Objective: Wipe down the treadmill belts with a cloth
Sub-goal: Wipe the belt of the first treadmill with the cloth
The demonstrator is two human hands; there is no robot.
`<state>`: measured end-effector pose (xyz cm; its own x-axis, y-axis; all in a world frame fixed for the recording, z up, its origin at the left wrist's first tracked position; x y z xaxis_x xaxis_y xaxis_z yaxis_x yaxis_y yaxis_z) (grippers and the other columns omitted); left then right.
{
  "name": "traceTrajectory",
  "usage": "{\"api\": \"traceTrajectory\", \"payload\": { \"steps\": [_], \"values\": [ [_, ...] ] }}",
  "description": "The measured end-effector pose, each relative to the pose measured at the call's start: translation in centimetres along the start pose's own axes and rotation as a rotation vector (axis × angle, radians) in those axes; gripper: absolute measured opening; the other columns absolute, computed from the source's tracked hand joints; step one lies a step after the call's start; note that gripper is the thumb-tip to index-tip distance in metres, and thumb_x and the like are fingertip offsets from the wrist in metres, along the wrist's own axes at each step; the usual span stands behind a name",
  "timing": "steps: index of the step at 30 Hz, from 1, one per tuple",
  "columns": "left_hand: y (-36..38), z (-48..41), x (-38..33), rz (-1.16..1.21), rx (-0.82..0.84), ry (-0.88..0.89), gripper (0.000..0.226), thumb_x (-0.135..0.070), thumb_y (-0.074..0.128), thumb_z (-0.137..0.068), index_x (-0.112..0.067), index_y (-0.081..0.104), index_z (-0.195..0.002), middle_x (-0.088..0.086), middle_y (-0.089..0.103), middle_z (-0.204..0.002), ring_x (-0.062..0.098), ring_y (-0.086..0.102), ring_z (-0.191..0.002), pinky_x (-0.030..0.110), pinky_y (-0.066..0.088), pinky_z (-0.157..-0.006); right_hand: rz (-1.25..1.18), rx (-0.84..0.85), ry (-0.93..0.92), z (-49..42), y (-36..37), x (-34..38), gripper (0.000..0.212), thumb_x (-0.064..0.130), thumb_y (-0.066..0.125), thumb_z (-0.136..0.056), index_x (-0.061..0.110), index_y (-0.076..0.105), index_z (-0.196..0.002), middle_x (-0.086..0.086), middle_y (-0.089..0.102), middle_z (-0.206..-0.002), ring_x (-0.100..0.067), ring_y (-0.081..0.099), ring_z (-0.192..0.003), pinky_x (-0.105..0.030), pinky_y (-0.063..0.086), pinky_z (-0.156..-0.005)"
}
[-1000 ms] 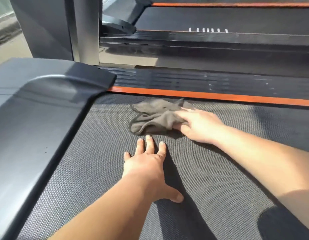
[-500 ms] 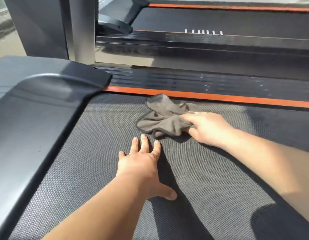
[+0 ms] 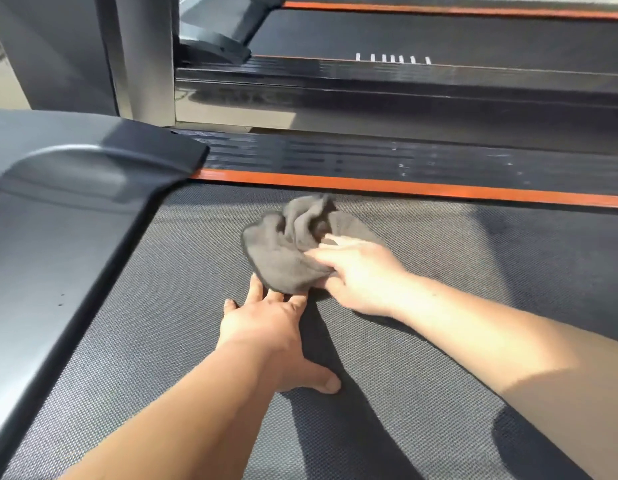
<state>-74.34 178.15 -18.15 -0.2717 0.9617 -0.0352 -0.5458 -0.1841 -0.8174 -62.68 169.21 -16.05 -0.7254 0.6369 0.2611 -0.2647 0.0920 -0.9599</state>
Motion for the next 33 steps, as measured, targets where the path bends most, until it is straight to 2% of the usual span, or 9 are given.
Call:
{"api": "traceTrajectory", "payload": {
  "steps": [3, 11, 14, 17, 19, 24, 26, 29, 33],
  "values": [
    [0.1, 0.1, 0.0, -0.001, -0.002, -0.002, 0.153, -0.093, 0.071, -0.051, -0.033, -0.014, -0.162, 0.001, -0.021, -0.171, 0.027, -0.022, -0.156, 0.062, 0.008, -0.126, -0.044, -0.012, -0.001, 0.4, -1.3, -2.2, 0.057, 0.024, 0.054, -0.096, 0.046, 0.048, -0.148, 0.014, 0.042, -0.160, -0.009, 0.033, -0.149, -0.030, 0.037, -0.114],
    [0.2, 0.0, 0.2, 0.004, -0.012, -0.003, 0.155, -0.092, 0.073, -0.051, -0.035, -0.023, -0.159, 0.003, -0.034, -0.166, 0.028, -0.026, -0.155, 0.062, 0.007, -0.126, 0.169, -0.136, 0.698, 0.1, -3.0, -12.3, 0.036, 0.039, 0.057, -0.099, 0.023, 0.057, -0.131, -0.012, 0.066, -0.125, -0.037, 0.061, -0.118, -0.037, 0.044, -0.080],
    [0.3, 0.0, 0.1, 0.005, -0.015, 0.000, 0.156, -0.093, 0.072, -0.049, -0.036, -0.022, -0.159, 0.003, -0.033, -0.166, 0.028, -0.025, -0.155, 0.062, 0.007, -0.126, 0.129, -0.122, 0.551, -0.2, -2.3, -8.0, 0.033, 0.041, 0.056, -0.100, 0.024, 0.059, -0.128, -0.009, 0.067, -0.126, -0.034, 0.062, -0.120, -0.033, 0.042, -0.081],
    [0.2, 0.0, 0.2, -0.005, -0.016, -0.003, 0.156, -0.093, 0.071, -0.049, -0.035, -0.022, -0.160, 0.003, -0.033, -0.166, 0.027, -0.025, -0.155, 0.062, 0.008, -0.126, 0.043, -0.055, 0.220, 1.8, -1.5, -4.2, 0.042, 0.031, 0.056, -0.097, 0.034, 0.056, -0.139, 0.000, 0.059, -0.145, -0.025, 0.052, -0.135, -0.032, 0.039, -0.105],
    [0.2, -0.1, 0.1, -0.010, -0.018, -0.004, 0.156, -0.093, 0.071, -0.049, -0.035, -0.021, -0.160, 0.003, -0.032, -0.166, 0.027, -0.025, -0.155, 0.062, 0.008, -0.126, 0.030, -0.028, 0.170, 3.1, -2.3, -5.7, 0.052, 0.024, 0.055, -0.095, 0.041, 0.052, -0.144, 0.005, 0.052, -0.153, -0.020, 0.046, -0.142, -0.032, 0.040, -0.107],
    [0.3, -0.1, 0.2, -0.007, -0.027, -0.005, 0.156, -0.095, 0.070, -0.047, -0.036, -0.022, -0.159, 0.003, -0.033, -0.166, 0.028, -0.024, -0.155, 0.063, 0.010, -0.125, 0.113, -0.128, 0.780, 4.4, -3.8, -16.4, 0.033, 0.041, 0.050, -0.102, 0.028, 0.055, -0.132, -0.012, 0.062, -0.132, -0.036, 0.061, -0.118, -0.040, 0.048, -0.088],
    [0.3, -0.1, 0.2, -0.008, -0.026, -0.007, 0.157, -0.095, 0.069, -0.047, -0.036, -0.023, -0.159, 0.003, -0.033, -0.166, 0.028, -0.024, -0.155, 0.063, 0.010, -0.125, 0.082, -0.166, 0.844, 4.2, -3.3, -15.8, 0.037, 0.043, 0.051, -0.101, 0.022, 0.055, -0.132, -0.015, 0.063, -0.131, -0.037, 0.060, -0.120, -0.039, 0.047, -0.090],
    [0.2, -0.1, 0.2, -0.003, -0.014, -0.008, 0.157, -0.095, 0.070, -0.047, -0.036, -0.023, -0.159, 0.003, -0.034, -0.166, 0.028, -0.024, -0.155, 0.063, 0.009, -0.125, 0.032, -0.259, 0.655, 3.0, -1.9, -10.6, 0.033, 0.042, 0.054, -0.101, 0.023, 0.059, -0.126, -0.009, 0.065, -0.129, -0.031, 0.058, -0.126, -0.035, 0.046, -0.092],
    [0.2, -0.1, 0.1, -0.014, -0.010, 0.001, 0.153, -0.096, 0.068, -0.047, -0.034, -0.011, -0.162, 0.003, -0.032, -0.167, 0.028, -0.026, -0.155, 0.063, 0.008, -0.125, -0.038, -0.062, 0.084, 4.1, -0.6, -3.0, 0.047, 0.027, 0.058, -0.097, 0.035, 0.056, -0.143, 0.005, 0.054, -0.152, -0.014, 0.038, -0.148, -0.028, 0.033, -0.114]
  ]
}}
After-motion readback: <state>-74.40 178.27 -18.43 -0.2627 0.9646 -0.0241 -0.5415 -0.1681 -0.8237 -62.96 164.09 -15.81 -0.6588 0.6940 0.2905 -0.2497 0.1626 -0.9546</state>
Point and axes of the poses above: each hand's wrist, its own z-axis away from the middle knuckle, its own y-axis out of the palm, x = y × z, the point moved 7 cm from there along -z, towards the middle knuckle
